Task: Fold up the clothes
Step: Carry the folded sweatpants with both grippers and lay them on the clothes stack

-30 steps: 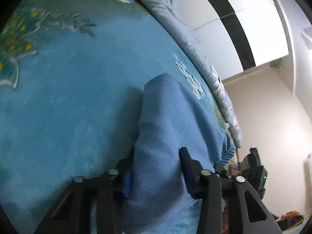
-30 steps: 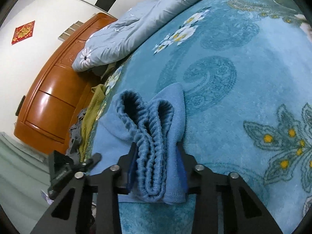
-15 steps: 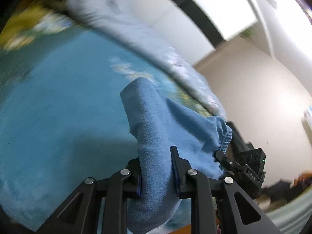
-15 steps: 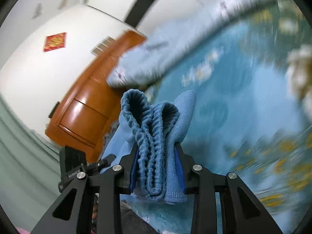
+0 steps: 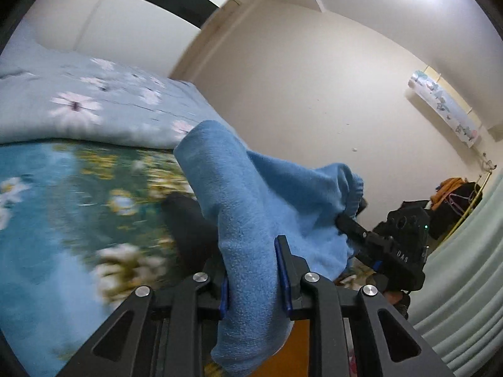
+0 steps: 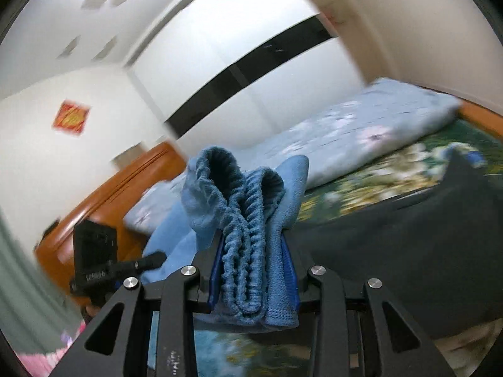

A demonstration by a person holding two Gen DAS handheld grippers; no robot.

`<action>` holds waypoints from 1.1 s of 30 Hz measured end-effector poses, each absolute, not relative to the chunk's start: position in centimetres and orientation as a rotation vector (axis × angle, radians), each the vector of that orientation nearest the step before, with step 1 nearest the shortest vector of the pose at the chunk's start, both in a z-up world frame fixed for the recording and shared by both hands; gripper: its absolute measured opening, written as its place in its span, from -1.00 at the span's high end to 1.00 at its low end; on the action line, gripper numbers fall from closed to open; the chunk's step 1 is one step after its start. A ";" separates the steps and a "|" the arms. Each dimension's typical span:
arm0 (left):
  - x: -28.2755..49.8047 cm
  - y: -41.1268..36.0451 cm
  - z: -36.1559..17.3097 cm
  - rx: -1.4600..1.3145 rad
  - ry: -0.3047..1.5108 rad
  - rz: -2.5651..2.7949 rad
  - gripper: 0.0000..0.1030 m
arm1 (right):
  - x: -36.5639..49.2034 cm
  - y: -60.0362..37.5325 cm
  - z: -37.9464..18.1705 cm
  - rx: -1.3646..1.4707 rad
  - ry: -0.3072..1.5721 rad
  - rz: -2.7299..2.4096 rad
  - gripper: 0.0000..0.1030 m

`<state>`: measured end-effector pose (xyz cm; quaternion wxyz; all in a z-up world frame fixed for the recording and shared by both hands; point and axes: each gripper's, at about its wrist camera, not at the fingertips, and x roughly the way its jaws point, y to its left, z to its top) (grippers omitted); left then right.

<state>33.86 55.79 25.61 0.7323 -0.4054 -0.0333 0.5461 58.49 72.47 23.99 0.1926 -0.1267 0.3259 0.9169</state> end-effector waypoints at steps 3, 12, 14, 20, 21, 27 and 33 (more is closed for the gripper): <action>38.2 60.6 25.3 -0.856 -0.026 1.203 0.47 | 61.2 75.7 23.7 -0.368 0.927 2.478 0.32; 42.3 63.8 18.8 -0.909 0.178 1.287 0.03 | 66.3 83.1 18.4 -0.397 1.073 2.206 0.27; 41.9 63.0 19.2 -0.885 0.170 1.304 -0.07 | 66.8 83.4 17.0 -0.356 1.107 2.198 0.26; 40.5 60.6 20.5 -0.813 0.147 1.355 -0.17 | 65.7 81.0 19.9 -0.401 0.889 2.147 0.10; 40.2 60.2 20.7 -0.801 0.143 1.364 -0.18 | 65.2 79.9 20.9 -0.416 0.792 2.135 0.09; 40.9 58.8 21.7 -0.738 0.176 1.370 -0.23 | 61.8 74.9 25.4 -0.390 0.445 2.151 0.09; 42.4 57.4 21.3 -0.682 0.279 1.358 -0.23 | 58.3 77.2 23.1 -0.503 0.565 2.167 0.09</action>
